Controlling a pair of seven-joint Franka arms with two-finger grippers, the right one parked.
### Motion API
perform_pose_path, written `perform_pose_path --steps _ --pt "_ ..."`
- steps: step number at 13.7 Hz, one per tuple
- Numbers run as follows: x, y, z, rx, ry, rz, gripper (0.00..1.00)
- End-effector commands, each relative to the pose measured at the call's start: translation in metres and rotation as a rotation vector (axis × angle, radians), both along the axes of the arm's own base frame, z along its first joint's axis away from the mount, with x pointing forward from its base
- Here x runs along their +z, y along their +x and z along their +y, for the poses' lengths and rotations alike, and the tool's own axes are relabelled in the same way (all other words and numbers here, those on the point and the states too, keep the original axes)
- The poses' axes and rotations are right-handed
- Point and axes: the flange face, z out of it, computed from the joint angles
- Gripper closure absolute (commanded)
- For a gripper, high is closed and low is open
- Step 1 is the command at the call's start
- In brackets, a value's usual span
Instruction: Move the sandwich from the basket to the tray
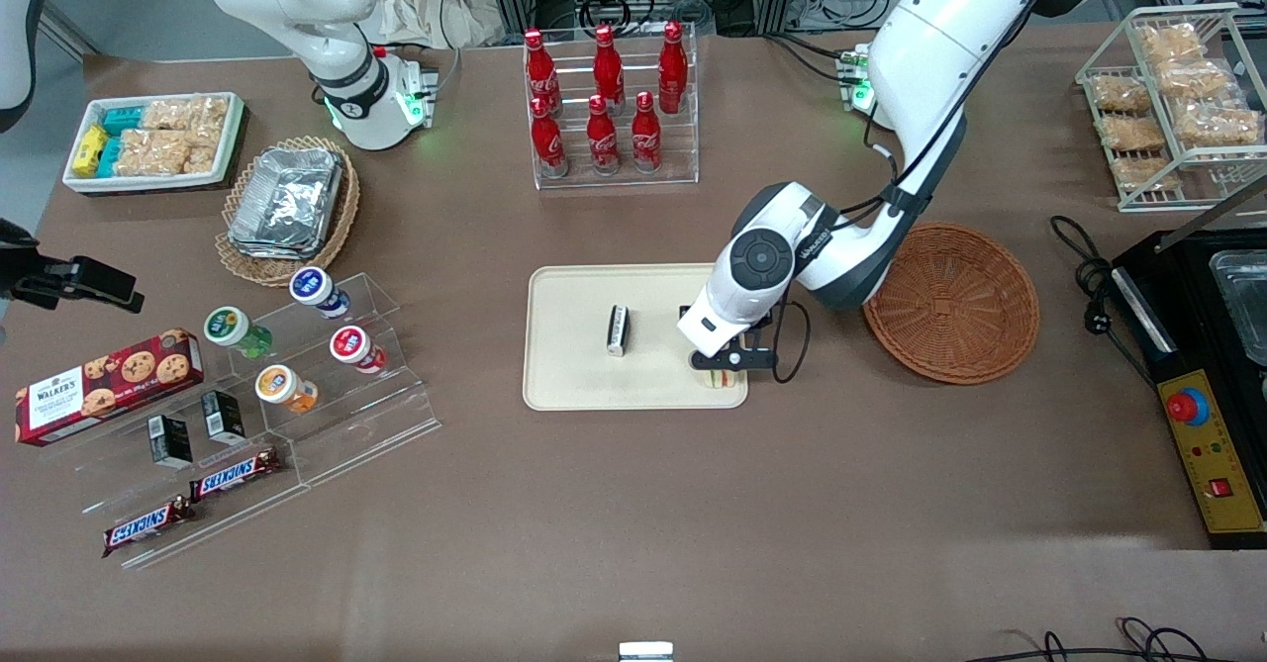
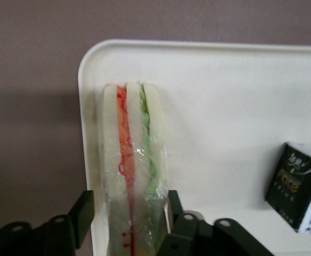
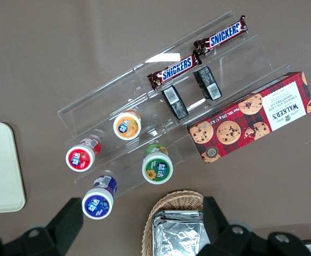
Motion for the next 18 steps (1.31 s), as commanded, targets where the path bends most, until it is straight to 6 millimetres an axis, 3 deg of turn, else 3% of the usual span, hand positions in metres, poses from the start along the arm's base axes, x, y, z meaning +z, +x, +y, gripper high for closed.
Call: perform_pose_path --steps 1,3,5,7,8,11,14,17,18 --pt "0.054 0.014 -0.003 0.118 -0.012 -0.071 0.00" --pt "0.102 0.032 0.017 0.178 0.004 -0.107 0.00" --pt "0.148 0.033 0.028 0.172 0.052 -0.096 0.00" --pt "0.202 0.037 0.065 0.229 0.071 -0.110 0.00" --pt "0.233 0.030 0.085 0.232 0.082 -0.121 0.00" --pt "0.298 0.003 0.132 0.170 0.121 -0.107 0.00" --pt "0.340 -0.014 0.197 0.123 0.100 -0.142 0.00" --pt "0.361 -0.041 0.287 -0.059 0.020 -0.158 0.00" --pt "0.367 -0.045 0.307 -0.110 0.012 -0.167 0.00"
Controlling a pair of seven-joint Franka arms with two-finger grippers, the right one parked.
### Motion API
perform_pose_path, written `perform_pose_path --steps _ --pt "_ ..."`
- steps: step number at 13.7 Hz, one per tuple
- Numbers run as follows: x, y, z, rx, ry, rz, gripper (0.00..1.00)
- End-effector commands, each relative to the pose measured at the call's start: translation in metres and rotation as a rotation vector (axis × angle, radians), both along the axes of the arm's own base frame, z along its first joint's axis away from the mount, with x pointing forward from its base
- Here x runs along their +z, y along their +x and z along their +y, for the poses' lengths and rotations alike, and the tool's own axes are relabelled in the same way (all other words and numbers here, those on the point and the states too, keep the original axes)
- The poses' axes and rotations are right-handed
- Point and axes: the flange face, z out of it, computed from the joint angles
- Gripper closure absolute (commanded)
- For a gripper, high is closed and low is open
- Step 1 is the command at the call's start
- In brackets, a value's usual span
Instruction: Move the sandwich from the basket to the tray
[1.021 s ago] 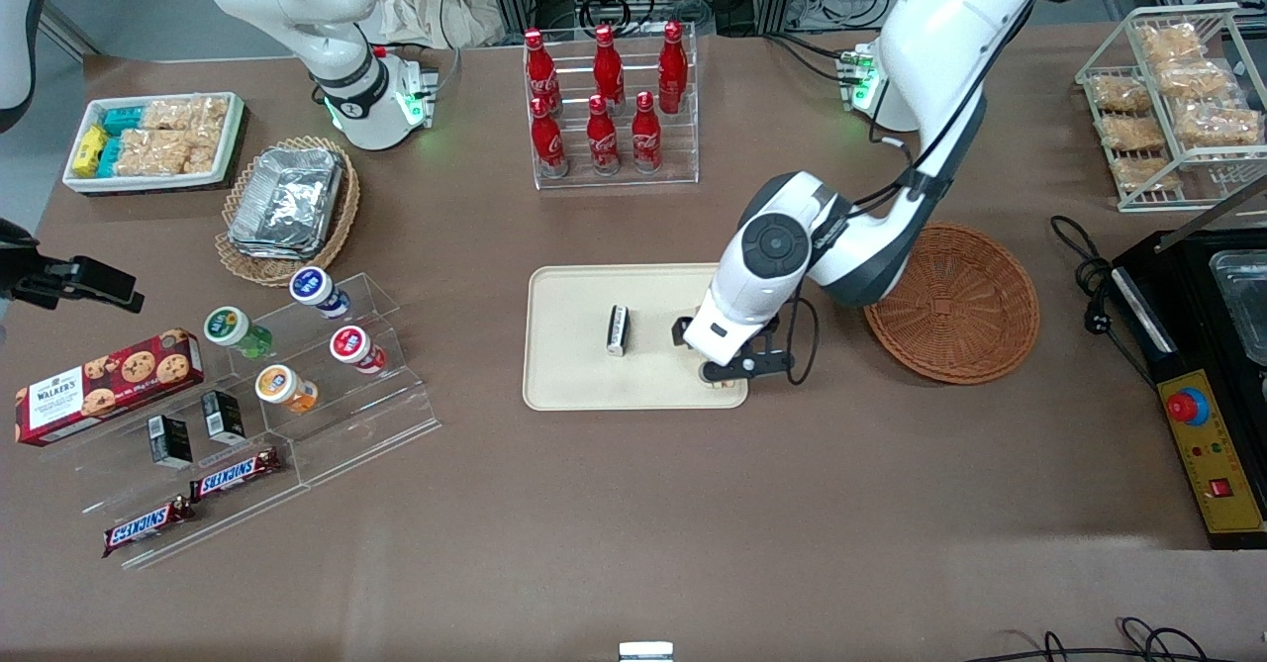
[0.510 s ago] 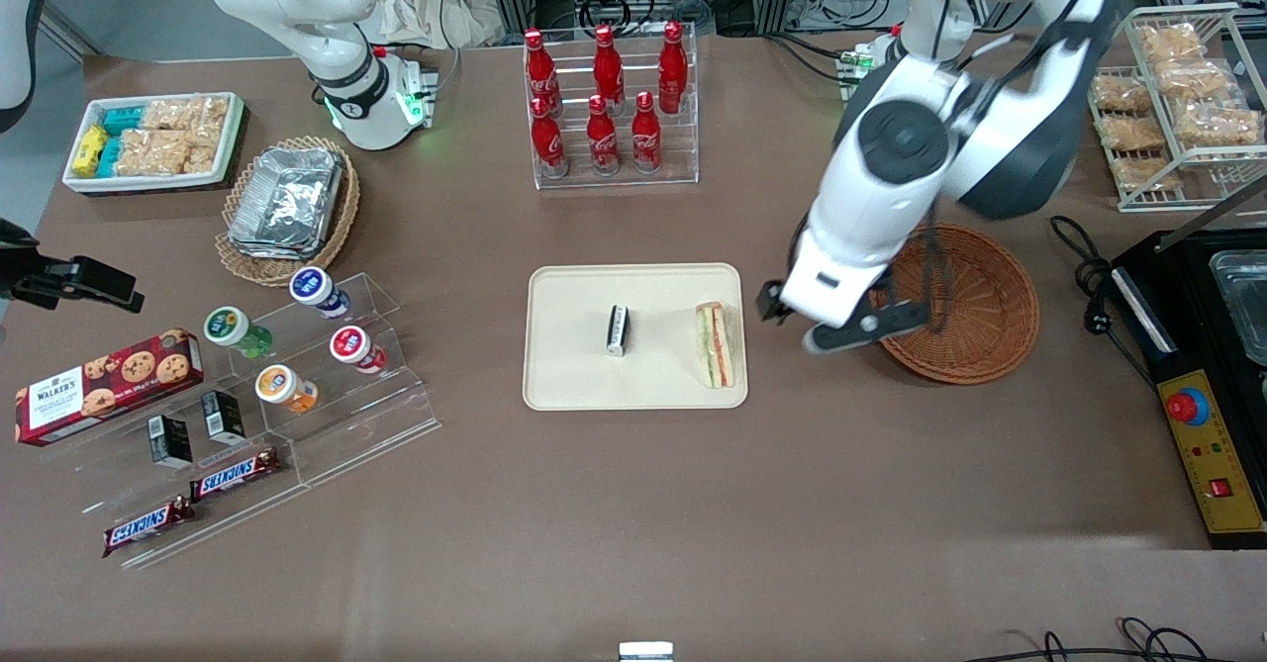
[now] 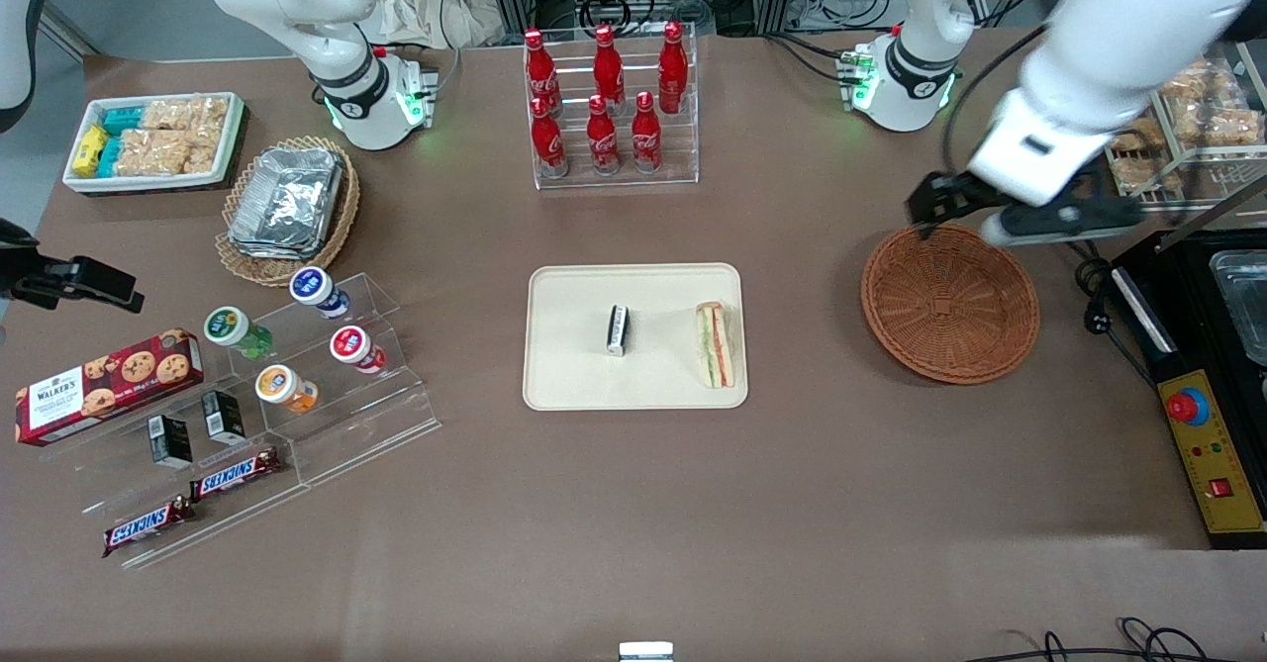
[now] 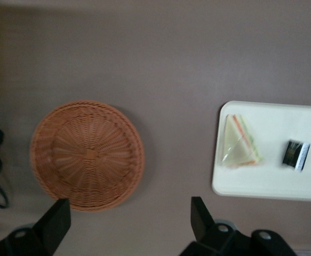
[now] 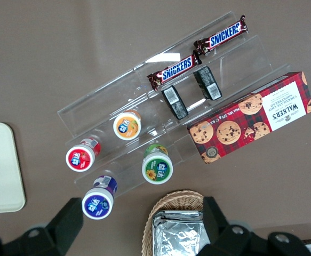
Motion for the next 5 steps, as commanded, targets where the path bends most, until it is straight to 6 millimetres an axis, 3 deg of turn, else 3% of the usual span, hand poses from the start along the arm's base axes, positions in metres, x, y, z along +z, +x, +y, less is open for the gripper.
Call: perform_pose_path --steps 1,2,5 --pt "0.011 -0.025 0.061 -0.110 -0.030 -0.002 0.00" --pt "0.017 -0.022 0.063 -0.106 -0.026 -0.004 0.00" --pt "0.024 -0.007 0.046 -0.147 0.000 -0.005 0.00"
